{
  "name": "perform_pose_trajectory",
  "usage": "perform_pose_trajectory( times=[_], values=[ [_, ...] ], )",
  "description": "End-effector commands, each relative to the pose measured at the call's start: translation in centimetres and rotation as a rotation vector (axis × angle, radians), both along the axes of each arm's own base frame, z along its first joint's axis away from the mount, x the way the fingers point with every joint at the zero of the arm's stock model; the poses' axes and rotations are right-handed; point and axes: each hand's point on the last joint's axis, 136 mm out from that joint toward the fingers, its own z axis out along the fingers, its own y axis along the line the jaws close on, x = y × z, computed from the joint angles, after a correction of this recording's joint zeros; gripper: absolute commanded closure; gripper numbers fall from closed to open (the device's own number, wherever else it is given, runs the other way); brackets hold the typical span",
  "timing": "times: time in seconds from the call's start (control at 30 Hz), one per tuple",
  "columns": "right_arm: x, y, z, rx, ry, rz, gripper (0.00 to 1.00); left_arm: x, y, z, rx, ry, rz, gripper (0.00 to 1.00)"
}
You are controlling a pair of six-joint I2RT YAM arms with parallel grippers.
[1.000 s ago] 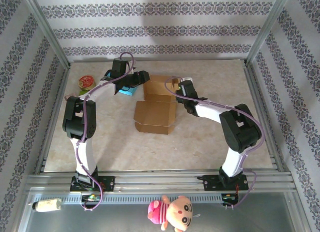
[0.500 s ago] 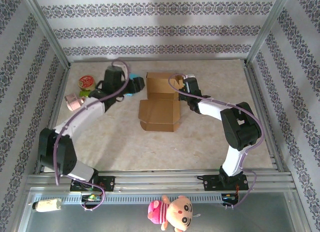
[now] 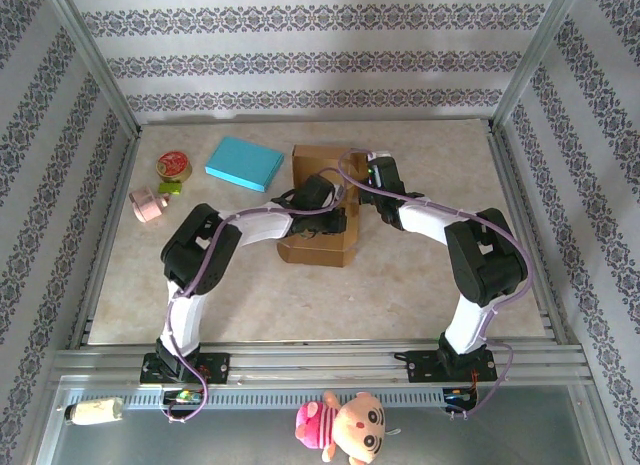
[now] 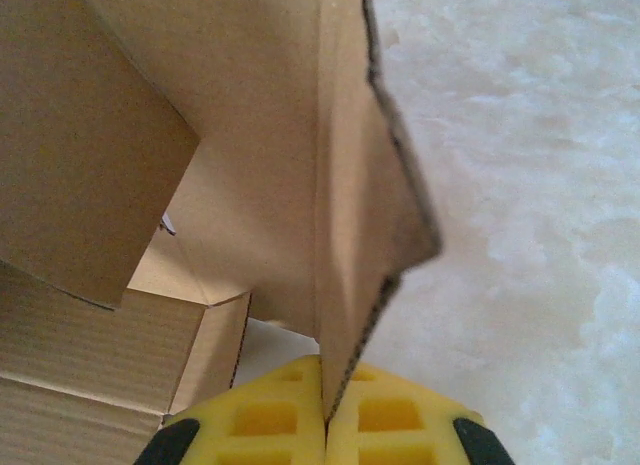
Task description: Fold the paper box
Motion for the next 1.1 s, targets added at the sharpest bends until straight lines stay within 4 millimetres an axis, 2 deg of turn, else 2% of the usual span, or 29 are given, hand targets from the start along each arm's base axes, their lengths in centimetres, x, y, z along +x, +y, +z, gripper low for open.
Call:
perform_pose_trajectory(
  times=[0.0, 0.1, 0.23, 0.53, 0.63, 0.83, 0.93, 1.07],
  values=[
    [-0.4, -0.5, 1.1, 0.023, 0.0, -0.024, 0.96, 0.7, -0.5, -1.0, 0.024, -0.006, -0.036, 1.0],
    [-0.6, -0.8, 1.4, 0.038, 0.025, -0.054, 0.93, 0.9, 0.3, -3.5, 0.075, 0.014, -0.035, 1.0],
    [-1.0, -1.3, 1.8, 0.088, 0.089, -0.152, 0.93, 1.3, 0.5, -5.2, 0.093, 0.03, -0.033, 1.0],
    [-3.0, 0.1, 0.9, 0.271, 0.22, -0.278, 0.93, 2.3, -0.5, -5.3, 0.042, 0.029, -0.022, 1.0],
    [-4.2, 1.0, -0.4, 0.28, 0.236, -0.307, 0.92, 2.6, -0.7, -5.2, 0.029, 0.03, -0.022, 1.0],
    [-6.9, 1.5, -4.4, 0.28, 0.287, -0.341, 0.93, 3.2, -0.5, -4.9, 0.0, 0.035, -0.009, 1.0],
    [-7.8, 1.0, -6.0, 0.23, 0.287, -0.35, 0.93, 3.4, -0.5, -4.5, -0.01, 0.033, -0.011, 1.0],
    [-8.2, 0.3, -6.9, 0.16, 0.28, -0.354, 0.93, 3.4, -0.7, -3.3, -0.04, 0.019, -0.01, 1.0]
  ],
)
